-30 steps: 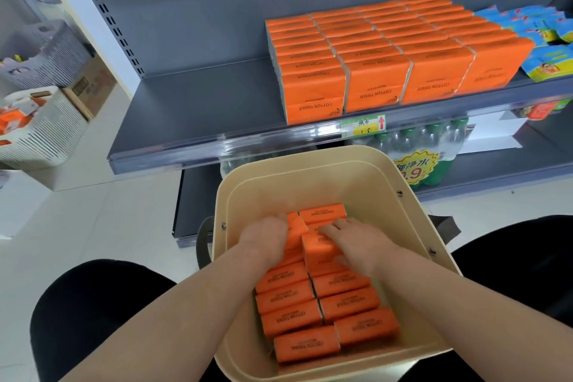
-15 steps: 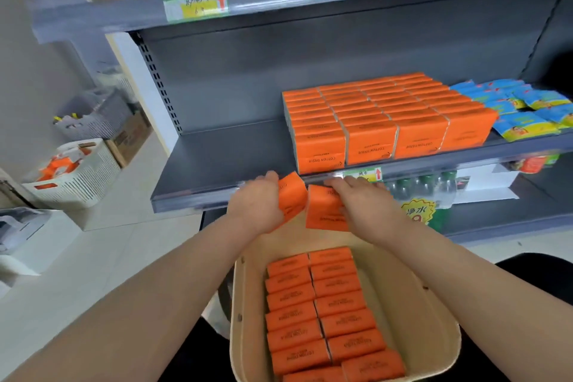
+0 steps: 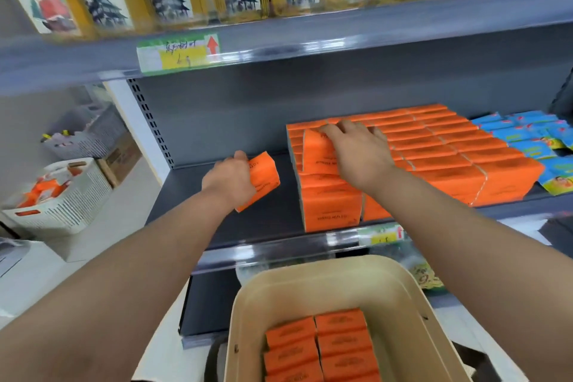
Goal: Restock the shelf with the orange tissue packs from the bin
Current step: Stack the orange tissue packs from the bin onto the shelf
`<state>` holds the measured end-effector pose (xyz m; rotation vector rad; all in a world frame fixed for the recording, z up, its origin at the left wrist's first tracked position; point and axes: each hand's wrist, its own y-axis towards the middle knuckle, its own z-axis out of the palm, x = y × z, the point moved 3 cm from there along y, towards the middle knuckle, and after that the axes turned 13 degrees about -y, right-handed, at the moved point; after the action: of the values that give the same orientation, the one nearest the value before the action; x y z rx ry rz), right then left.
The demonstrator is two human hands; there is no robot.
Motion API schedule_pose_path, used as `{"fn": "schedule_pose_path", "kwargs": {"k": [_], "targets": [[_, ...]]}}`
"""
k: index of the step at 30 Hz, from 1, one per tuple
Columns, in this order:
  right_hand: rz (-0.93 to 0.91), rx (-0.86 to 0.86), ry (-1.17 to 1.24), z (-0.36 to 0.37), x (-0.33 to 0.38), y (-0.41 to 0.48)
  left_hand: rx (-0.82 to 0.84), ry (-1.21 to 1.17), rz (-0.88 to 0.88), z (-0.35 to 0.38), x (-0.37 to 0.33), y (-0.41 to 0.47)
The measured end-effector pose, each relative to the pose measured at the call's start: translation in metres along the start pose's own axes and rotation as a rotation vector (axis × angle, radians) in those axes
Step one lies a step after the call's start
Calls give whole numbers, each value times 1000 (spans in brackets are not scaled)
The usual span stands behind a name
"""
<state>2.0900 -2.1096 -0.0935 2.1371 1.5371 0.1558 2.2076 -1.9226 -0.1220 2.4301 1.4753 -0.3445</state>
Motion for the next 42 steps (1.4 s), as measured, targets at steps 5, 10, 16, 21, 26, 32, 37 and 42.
{"fn": "schedule_pose_path", "kwargs": {"k": [5,10,16,21,26,32,37,42], "targets": [[-11,24,-14,33,-4,49,30,40,-5,24,9,67],[-38,37,9,59,-10,79,-13,217,37,46,13,127],[-88,-27,42,81,-20,87,-119,306,37,58,18,184],[-42,-55,47,89,-27,94,-183,235,86,73,7,215],[-41,-43,57,95,-28,101,-229,165,108,86,-3,225],[6,-24,-9,93,-35,109,-269,76,131,84,-3,217],[-44,-61,97,77,4,144,-282,19,64,52,25,204],[-167,10,190,89,69,170,-219,-41,39,35,52,186]]}}
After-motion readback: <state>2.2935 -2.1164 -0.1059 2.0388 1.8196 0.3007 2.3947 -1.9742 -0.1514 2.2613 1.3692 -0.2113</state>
